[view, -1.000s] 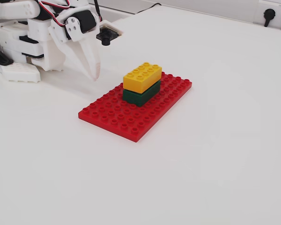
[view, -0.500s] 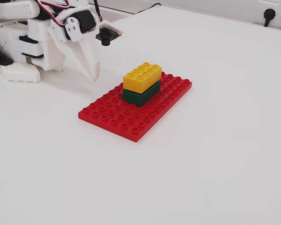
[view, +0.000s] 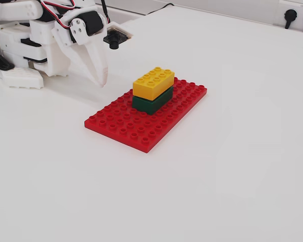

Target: Put yellow lego brick onto the green one

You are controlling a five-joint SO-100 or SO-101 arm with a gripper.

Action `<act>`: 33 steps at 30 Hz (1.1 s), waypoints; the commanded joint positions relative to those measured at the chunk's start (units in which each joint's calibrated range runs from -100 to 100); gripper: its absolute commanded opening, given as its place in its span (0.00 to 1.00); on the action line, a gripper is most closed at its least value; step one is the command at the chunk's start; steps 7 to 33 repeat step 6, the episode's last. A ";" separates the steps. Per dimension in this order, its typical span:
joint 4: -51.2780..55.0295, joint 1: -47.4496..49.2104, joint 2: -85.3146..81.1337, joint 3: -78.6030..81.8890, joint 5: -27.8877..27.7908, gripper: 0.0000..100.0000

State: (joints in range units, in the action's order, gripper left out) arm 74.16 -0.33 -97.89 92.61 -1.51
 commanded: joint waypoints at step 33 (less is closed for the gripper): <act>-0.11 0.11 0.24 -0.29 -0.16 0.01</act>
